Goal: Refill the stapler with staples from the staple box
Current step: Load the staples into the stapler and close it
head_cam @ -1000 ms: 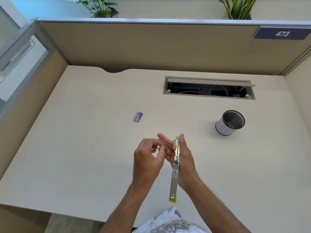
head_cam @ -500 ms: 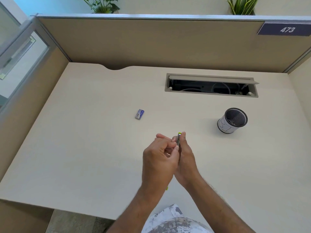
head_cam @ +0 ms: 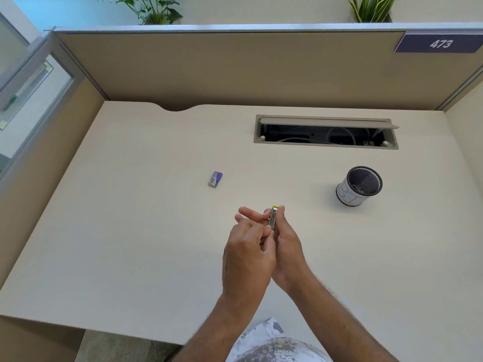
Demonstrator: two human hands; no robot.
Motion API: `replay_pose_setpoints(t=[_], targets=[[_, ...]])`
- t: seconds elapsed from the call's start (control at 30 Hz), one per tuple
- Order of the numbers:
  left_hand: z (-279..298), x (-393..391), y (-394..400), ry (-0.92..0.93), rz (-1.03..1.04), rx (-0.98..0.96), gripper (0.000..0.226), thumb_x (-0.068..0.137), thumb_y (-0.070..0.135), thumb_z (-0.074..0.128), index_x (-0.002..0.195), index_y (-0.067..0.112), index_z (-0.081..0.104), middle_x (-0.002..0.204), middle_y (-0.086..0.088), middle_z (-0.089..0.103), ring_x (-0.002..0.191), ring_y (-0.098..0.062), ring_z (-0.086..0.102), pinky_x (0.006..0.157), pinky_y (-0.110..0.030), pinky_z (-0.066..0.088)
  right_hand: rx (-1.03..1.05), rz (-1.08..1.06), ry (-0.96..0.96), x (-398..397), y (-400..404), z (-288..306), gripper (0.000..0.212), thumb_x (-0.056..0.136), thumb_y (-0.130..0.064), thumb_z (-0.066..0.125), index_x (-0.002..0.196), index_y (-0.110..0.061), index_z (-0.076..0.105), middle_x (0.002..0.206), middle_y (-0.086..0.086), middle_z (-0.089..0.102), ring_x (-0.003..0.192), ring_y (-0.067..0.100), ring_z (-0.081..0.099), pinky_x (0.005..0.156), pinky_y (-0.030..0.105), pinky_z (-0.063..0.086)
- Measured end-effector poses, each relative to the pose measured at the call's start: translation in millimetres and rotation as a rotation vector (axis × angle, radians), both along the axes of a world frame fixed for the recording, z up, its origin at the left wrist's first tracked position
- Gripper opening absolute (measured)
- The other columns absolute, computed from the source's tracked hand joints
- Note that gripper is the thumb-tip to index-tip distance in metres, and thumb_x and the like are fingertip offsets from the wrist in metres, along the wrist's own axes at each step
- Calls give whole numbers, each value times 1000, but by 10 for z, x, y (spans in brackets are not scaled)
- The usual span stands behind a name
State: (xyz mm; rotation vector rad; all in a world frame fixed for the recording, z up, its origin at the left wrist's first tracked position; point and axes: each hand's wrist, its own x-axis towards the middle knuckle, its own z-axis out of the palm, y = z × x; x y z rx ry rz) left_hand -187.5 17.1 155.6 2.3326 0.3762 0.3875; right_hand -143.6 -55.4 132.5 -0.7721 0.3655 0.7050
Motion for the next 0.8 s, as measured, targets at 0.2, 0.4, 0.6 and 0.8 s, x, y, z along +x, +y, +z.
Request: replay_pose_setpoints(t=[0.2,0.4,0.6,0.8], targets=[[-31,-9,21,-16,-36,-30,9,94,9,70,90,14,77,94,4,71,90,-13,70,75,-33,61,73,-23,-5,1,-11,-12,55,105,-55,35,110,-5,57,138,17,67,132,29,61,113,43,42],[-40,-38,14,-77,-17,-66,11,92,7,73,98,14,79,95,5,72,91,-12,71,75,-32,61,35,1,-5,-8,-15,-7,72,106,-55,32,130,9,54,139,16,66,132,26,61,111,41,44],[-41,-51,13,-110,3,-10,13,89,6,75,97,15,79,91,4,72,83,-12,67,66,-30,59,18,29,9,2,-5,49,67,106,-57,30,123,-2,65,141,15,64,130,22,63,109,40,44],[-39,-41,12,-99,-24,-21,11,92,7,73,97,15,79,95,6,72,90,-9,66,74,-25,58,15,28,23,10,-2,67,77,105,-58,27,143,5,50,143,17,63,131,19,62,108,38,45]])
